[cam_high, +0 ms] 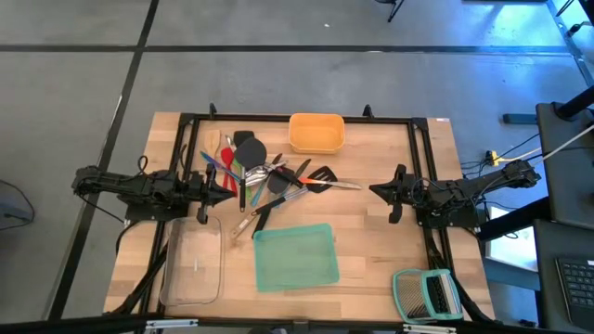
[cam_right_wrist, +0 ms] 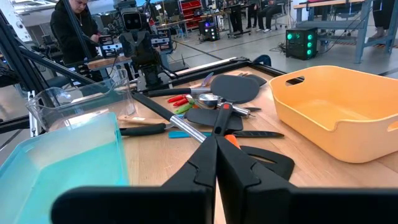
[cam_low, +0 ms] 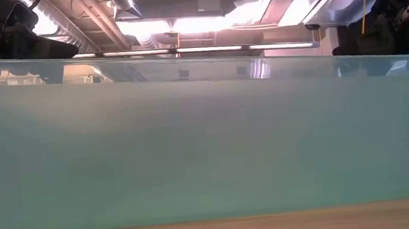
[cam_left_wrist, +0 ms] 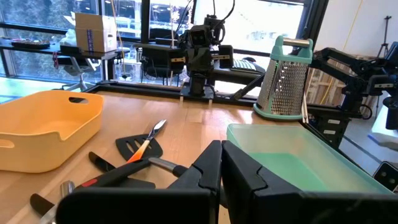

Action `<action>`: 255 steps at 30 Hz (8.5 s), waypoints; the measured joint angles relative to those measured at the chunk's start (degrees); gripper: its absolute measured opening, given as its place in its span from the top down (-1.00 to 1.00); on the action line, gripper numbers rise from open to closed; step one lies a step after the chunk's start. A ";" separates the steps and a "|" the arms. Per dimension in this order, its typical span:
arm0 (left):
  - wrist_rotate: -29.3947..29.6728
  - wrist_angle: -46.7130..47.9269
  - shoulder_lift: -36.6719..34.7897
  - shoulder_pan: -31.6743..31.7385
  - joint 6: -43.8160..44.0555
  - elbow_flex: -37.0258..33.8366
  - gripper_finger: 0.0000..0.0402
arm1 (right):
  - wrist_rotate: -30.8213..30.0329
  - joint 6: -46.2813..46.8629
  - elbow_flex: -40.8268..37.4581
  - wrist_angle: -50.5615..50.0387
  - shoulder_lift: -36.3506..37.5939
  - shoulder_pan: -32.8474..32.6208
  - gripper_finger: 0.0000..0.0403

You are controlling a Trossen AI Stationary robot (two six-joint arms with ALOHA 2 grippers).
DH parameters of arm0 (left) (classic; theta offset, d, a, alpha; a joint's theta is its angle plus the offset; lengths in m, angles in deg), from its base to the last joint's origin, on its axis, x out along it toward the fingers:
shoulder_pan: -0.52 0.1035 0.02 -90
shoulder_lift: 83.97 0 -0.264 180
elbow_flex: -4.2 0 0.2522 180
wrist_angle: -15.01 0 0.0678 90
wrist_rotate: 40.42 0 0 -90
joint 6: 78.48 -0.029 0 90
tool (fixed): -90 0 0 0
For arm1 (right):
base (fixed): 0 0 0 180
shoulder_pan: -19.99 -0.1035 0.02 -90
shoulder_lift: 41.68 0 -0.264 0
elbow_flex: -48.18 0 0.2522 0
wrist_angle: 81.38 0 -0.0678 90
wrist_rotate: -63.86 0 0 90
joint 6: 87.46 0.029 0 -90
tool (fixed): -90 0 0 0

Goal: Pick & Place Kitchen Items

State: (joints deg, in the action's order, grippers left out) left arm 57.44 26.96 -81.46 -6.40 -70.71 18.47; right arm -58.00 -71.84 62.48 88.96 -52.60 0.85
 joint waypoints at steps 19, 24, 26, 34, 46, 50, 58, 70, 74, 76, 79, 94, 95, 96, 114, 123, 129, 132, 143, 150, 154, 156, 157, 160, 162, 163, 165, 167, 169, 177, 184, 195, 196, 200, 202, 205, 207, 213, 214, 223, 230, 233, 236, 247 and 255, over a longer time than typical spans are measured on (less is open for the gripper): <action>0.00 -0.01 0.00 0.01 0.00 -0.01 0.98 | -0.02 0.43 0.00 12.24 0.01 0.01 0.96; 0.00 -0.02 0.01 0.00 0.00 -0.02 0.98 | -0.09 0.46 0.00 14.90 0.01 -0.01 0.96; 0.00 -0.01 0.01 0.02 0.00 -0.01 0.98 | 0.08 0.62 0.00 15.37 0.01 0.01 0.96; 0.00 0.00 0.01 0.01 0.00 0.00 0.98 | 0.52 4.59 0.00 15.54 0.01 -0.01 0.96; 0.00 -0.01 0.02 0.00 0.00 -0.01 0.98 | 0.46 2.08 0.00 24.64 0.01 0.48 0.96; 0.00 -0.02 0.00 0.02 0.00 -0.02 0.98 | 0.74 -4.46 0.00 34.65 0.01 1.34 0.96; 0.00 -0.01 0.02 0.02 0.00 -0.01 0.98 | 0.96 -12.70 0.00 38.73 -2.95 5.33 0.96; 0.00 -0.02 0.00 0.01 0.00 0.00 0.98 | 2.49 -9.98 0.00 35.37 -24.78 17.63 0.96; 0.00 -0.02 0.00 0.01 0.00 -0.02 0.98 | 14.21 -10.15 0.00 44.57 -33.85 19.16 0.96; 0.00 0.00 0.01 0.01 0.00 -0.02 0.98 | 16.40 -11.65 0.00 46.93 -37.72 19.18 0.96; 0.00 -0.02 0.00 0.00 0.00 -0.02 0.98 | 16.67 -14.38 0.06 49.07 -42.41 19.20 0.96; 0.00 -0.02 0.00 0.02 0.00 -0.02 0.98 | 26.31 -8.90 10.51 48.04 -59.52 20.21 0.96; 0.00 -0.02 0.00 0.00 0.00 -0.02 0.98 | 27.76 -5.65 10.51 47.36 -61.37 19.47 0.96; 0.00 -0.02 0.02 0.00 0.00 0.00 0.98 | 28.05 -2.18 10.50 46.97 -63.31 18.54 0.96; 0.00 -0.02 0.00 0.01 0.00 0.00 0.98 | 20.44 5.60 10.47 70.70 -72.65 14.59 0.96; 0.82 -0.68 0.02 0.06 -1.16 -0.02 0.98 | 17.90 0.46 10.47 82.02 -72.62 14.65 0.96; 9.14 -15.62 0.00 0.06 -14.76 -0.01 0.98 | 15.65 -8.82 10.52 83.61 -72.64 15.02 0.96; 7.55 -24.74 0.02 0.06 -20.58 -0.02 0.98 | 15.34 -11.79 11.64 83.60 -72.62 16.17 0.96; 1.08 -49.72 2.80 0.08 -30.50 0.27 0.98 | 18.92 -12.02 22.95 76.18 -72.62 18.78 0.96; 0.90 -50.27 14.15 1.45 -33.13 7.29 0.98 | 22.90 -12.03 32.79 64.21 -72.60 18.76 0.96; 1.25 -49.15 24.56 3.87 -35.39 13.02 0.98 | 22.25 -12.03 36.90 52.92 -72.60 19.20 0.96; 1.63 -46.79 29.74 5.44 -35.62 15.87 0.98 | 21.28 -12.05 38.87 46.45 -72.60 19.80 0.96; 2.53 -45.11 32.22 6.20 -35.65 17.37 0.98 | 21.22 -12.04 39.91 43.34 -72.60 20.22 0.96; 9.92 -37.87 38.01 8.19 -36.68 21.27 0.98 | 21.42 -12.90 43.47 33.39 -72.60 21.73 0.96; 18.16 -33.68 40.22 9.02 -40.30 23.37 0.98 | 21.40 -13.50 45.55 27.17 -72.60 22.72 0.96; 22.92 -33.08 41.03 9.28 -42.55 23.99 0.98 | 21.40 -13.52 46.36 24.82 -72.60 23.17 0.96; 31.23 -33.63 42.40 9.74 -46.04 24.47 0.98 | 21.41 -13.53 47.59 21.51 -72.60 24.05 0.96; 36.11 -35.40 42.83 9.98 -47.49 24.48 0.98 | 21.42 -13.53 48.18 19.49 -72.60 24.61 0.96; 37.09 -37.38 42.52 10.07 -46.94 24.65 0.98 | 21.42 -13.53 48.28 18.84 -72.60 25.05 0.96; 37.44 -37.04 41.85 7.17 -48.86 24.66 0.98 | 21.55 -13.55 48.33 21.51 -72.60 25.91 0.96; 37.29 -36.96 41.83 1.76 -42.15 24.66 0.98 | 21.53 -13.53 48.33 26.35 -72.60 25.97 0.96; 37.65 -35.49 41.85 -7.79 -33.38 24.61 0.98 | 21.55 -13.51 48.33 27.17 -72.60 25.97 0.96; 37.66 -35.51 41.84 -8.47 -32.89 24.61 0.98 | 21.55 -13.44 48.33 26.98 -72.60 25.97 0.96; 37.16 -35.98 41.85 -10.59 -32.35 24.61 0.98 | 21.53 -13.09 48.33 26.58 -72.60 25.78 0.96; 37.13 -36.60 41.85 -11.21 -32.35 24.61 0.98 | 21.55 -13.09 48.33 26.37 -72.60 25.69 0.96; 37.13 -36.98 41.84 -11.52 -32.33 24.61 0.98 | 21.55 -13.07 48.33 25.82 -72.60 25.48 0.96; 37.13 -36.98 41.85 -11.52 -31.80 24.61 0.98 | 21.55 -13.05 48.33 25.19 -72.60 25.35 0.96; 37.39 -36.91 42.07 -11.48 -31.00 24.61 0.98 | 21.55 -13.00 48.33 23.04 -72.60 24.92 0.96; 37.40 -36.83 42.09 -11.50 -30.94 24.59 0.98 | 21.55 -12.95 48.33 23.06 -72.60 24.92 0.96; 36.83 -35.01 42.80 -11.50 -26.29 24.55 0.98 | 21.55 -12.90 48.33 23.32 -72.60 24.60 0.96; 33.37 -34.71 42.77 -11.50 -24.39 24.55 0.98 | 21.53 -12.90 48.33 23.29 -72.60 24.55 0.96; 33.23 -34.73 42.77 -11.48 -24.41 24.55 0.98 | 21.55 -12.90 48.33 23.28 -72.60 24.55 0.96; 33.20 -34.75 42.77 -11.48 -24.41 24.55 0.98 | 21.54 -12.90 48.33 23.22 -72.60 24.55 0.96; 33.20 -34.75 42.77 -11.48 -24.55 24.55 0.98 | 21.53 -12.90 48.33 23.12 -72.60 24.55 0.96; 33.19 -34.75 42.77 -11.48 -24.55 24.55 0.98 | 21.55 -12.90 48.33 23.10 -72.60 24.55 0.96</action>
State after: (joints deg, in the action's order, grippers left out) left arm 90.63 -7.79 -38.69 -17.87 -95.27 43.02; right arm -36.45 -84.74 110.81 112.06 -125.20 25.40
